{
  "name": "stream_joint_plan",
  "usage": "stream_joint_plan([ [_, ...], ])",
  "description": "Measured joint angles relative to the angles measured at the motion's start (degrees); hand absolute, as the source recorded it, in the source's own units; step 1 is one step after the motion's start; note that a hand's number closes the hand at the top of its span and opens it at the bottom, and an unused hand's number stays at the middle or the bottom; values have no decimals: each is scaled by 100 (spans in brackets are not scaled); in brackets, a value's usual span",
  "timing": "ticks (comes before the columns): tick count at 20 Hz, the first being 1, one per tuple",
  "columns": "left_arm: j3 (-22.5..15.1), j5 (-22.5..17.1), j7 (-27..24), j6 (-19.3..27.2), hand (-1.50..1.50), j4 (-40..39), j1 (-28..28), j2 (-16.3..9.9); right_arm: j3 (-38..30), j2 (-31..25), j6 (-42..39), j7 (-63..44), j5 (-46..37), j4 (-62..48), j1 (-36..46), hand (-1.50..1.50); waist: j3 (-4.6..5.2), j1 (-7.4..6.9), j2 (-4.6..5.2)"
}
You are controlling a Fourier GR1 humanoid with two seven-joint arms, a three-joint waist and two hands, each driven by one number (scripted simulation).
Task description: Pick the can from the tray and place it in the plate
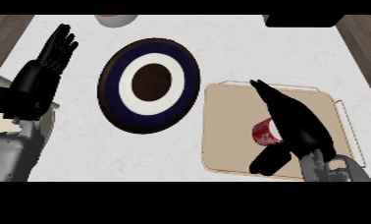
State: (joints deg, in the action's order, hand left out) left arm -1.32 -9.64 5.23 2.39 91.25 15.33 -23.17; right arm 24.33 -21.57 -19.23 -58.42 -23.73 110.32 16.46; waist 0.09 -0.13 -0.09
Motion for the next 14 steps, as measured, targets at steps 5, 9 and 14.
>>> stream_joint_plan([
  [5,20,71,-36,-7,0,-23,-22,106,-90,-143,-188,-29,-100,-198,35,-150,-3,10,5],
  [9,41,100,98,-4,0,178,-55,112,-75,-210,-281,-10,-215,-474,-85,-150,-4,-2,2],
  [14,83,165,46,-78,0,188,-165,171,-139,-188,-362,122,-389,-839,-235,-150,-7,3,7],
])
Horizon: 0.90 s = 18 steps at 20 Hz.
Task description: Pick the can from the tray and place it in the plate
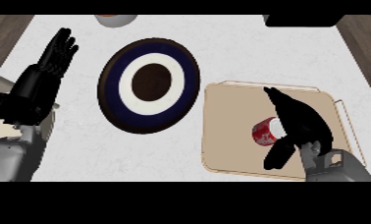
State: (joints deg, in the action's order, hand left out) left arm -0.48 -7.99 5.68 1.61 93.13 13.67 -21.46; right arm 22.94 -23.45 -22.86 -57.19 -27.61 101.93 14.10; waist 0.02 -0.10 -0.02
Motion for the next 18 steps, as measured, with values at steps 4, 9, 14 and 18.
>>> stream_joint_plan([
  [4,9,91,73,-18,0,64,-2,124,-122,136,-62,152,-145,-261,-70,-150,-2,4,1],
  [9,138,145,185,-140,0,128,51,148,-182,326,-131,458,-367,-748,-216,-150,-3,2,2],
  [14,286,198,118,-270,0,29,82,218,-173,640,-72,552,-746,-1199,-205,-150,1,3,0],
  [18,386,228,212,-314,0,-43,237,256,-228,703,-29,720,-1044,-1473,-140,150,18,7,-17],
])
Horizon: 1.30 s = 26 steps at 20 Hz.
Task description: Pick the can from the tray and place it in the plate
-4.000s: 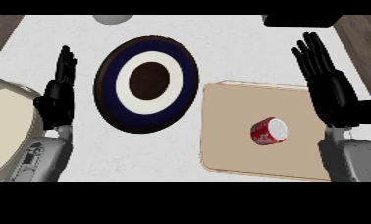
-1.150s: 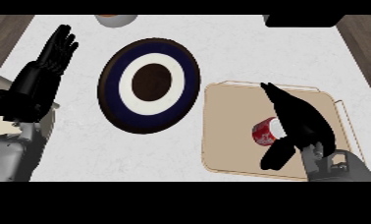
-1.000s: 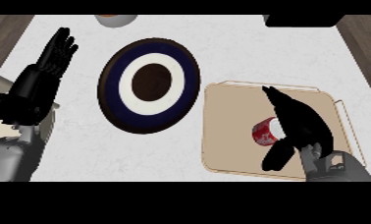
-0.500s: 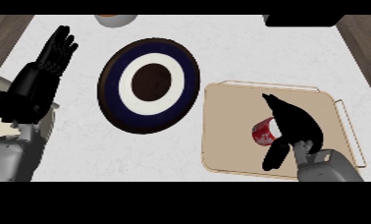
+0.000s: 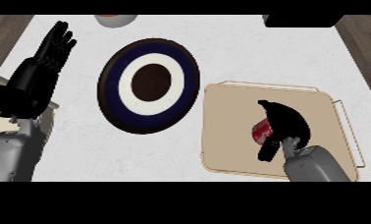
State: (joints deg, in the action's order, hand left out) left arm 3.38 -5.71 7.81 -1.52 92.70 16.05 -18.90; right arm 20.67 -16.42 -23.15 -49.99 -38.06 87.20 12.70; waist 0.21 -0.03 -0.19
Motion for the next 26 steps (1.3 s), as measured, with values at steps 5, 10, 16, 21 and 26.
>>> stream_joint_plan([
  [5,-23,113,-131,-6,0,-85,-43,97,84,-100,793,709,-621,-93,-32,150,-3,3,0],
  [10,13,149,-155,-22,0,-105,-74,139,106,-119,1596,840,-1314,-131,-133,150,-15,17,5],
  [16,226,73,-231,-82,0,-94,-266,8,204,101,3526,66,-2504,604,-1702,150,39,232,-105],
  [21,154,141,-238,-68,0,-94,-268,81,759,297,4599,-258,-3680,1480,-3106,150,22,220,-68],
  [26,174,123,-164,-117,0,-100,-154,67,1560,583,5030,-238,-4678,2311,-3730,150,-4,147,-30],
])
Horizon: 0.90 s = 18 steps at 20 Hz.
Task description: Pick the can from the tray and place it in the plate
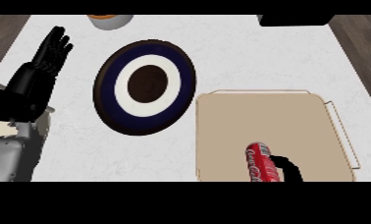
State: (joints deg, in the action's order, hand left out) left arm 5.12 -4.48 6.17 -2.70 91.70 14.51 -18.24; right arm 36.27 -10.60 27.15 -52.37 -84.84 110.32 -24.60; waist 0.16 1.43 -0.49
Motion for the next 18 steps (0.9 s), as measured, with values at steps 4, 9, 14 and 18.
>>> stream_joint_plan([
  [4,-13,-27,34,-39,0,-17,75,23,688,404,227,139,-597,376,118,150,-8,-54,13],
  [9,-69,48,-17,-39,0,-36,109,85,1167,384,219,298,-1062,535,491,150,-10,-111,31],
  [14,-91,48,47,-65,0,-1,163,104,1526,-17,41,195,-1042,498,1087,150,-11,-191,53],
  [18,-141,77,72,-54,0,36,181,147,1774,-252,-95,59,-851,453,1477,150,-10,-275,82],
])
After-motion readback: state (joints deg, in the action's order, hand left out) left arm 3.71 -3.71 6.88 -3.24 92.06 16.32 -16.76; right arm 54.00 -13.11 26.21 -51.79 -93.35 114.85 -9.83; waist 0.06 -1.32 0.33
